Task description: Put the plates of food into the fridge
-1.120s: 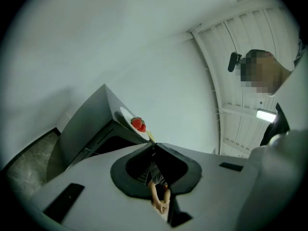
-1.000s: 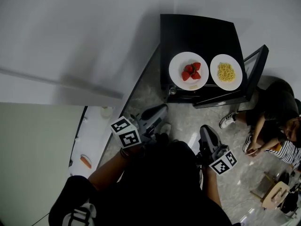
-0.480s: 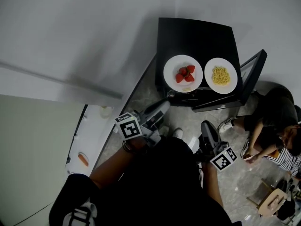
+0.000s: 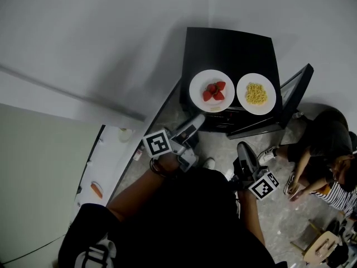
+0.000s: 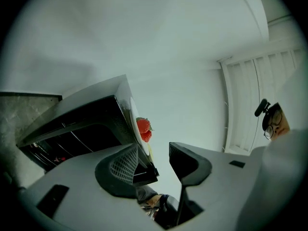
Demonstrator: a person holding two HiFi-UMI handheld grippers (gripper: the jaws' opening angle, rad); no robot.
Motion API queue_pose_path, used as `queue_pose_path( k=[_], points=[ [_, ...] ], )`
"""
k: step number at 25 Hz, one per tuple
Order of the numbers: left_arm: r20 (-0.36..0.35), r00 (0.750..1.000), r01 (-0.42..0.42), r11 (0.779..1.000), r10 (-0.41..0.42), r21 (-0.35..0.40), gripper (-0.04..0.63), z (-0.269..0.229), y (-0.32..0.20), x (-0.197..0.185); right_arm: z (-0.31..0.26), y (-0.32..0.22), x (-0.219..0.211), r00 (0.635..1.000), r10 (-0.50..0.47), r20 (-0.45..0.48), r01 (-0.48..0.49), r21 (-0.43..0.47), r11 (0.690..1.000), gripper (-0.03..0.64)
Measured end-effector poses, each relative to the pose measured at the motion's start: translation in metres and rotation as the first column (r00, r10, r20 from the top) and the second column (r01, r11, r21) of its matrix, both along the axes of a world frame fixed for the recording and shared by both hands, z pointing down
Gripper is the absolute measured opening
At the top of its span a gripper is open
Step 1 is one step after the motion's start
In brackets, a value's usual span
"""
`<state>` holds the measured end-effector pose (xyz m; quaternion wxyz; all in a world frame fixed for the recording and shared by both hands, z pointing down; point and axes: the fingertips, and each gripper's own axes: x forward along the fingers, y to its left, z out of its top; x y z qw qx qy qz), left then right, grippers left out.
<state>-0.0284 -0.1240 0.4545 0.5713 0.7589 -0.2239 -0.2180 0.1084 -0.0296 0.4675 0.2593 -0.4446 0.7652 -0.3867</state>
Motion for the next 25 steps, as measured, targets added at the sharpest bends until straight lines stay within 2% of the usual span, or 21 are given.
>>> queue_pose_path(
  k=[8, 16, 20, 22, 25],
  points=[
    [-0.102, 0.994, 0.023, 0.997, -0.031, -0.08, 0.204, 0.002, -0.018, 0.017, 0.006, -0.01, 0.014, 1.0, -0.007, 0.003, 0.007, -0.012, 1.0, 0.035],
    [-0.116, 0.989, 0.068, 0.986, -0.086, -0.152, 0.202, 0.012, -0.03, 0.02, 0.012, -0.012, 0.026, 1.0, -0.015, 0.009, 0.015, -0.028, 1.0, 0.035],
    [-0.053, 0.995, 0.081, 0.987, -0.089, -0.141, 0.092, 0.015, -0.032, 0.019, 0.016, -0.013, 0.031, 1.0, -0.019, -0.001, 0.018, -0.04, 0.999, 0.035],
    [-0.066, 0.993, 0.084, 0.985, -0.095, -0.149, 0.059, 0.013, -0.033, 0.019, 0.017, -0.013, 0.033, 1.0, -0.019, -0.002, 0.019, -0.043, 0.999, 0.035],
    [-0.105, 0.988, 0.092, 0.979, -0.112, -0.179, 0.049, 0.014, -0.034, 0.02, 0.017, -0.011, 0.034, 1.0, -0.022, -0.002, 0.022, -0.04, 0.999, 0.035]
  ],
)
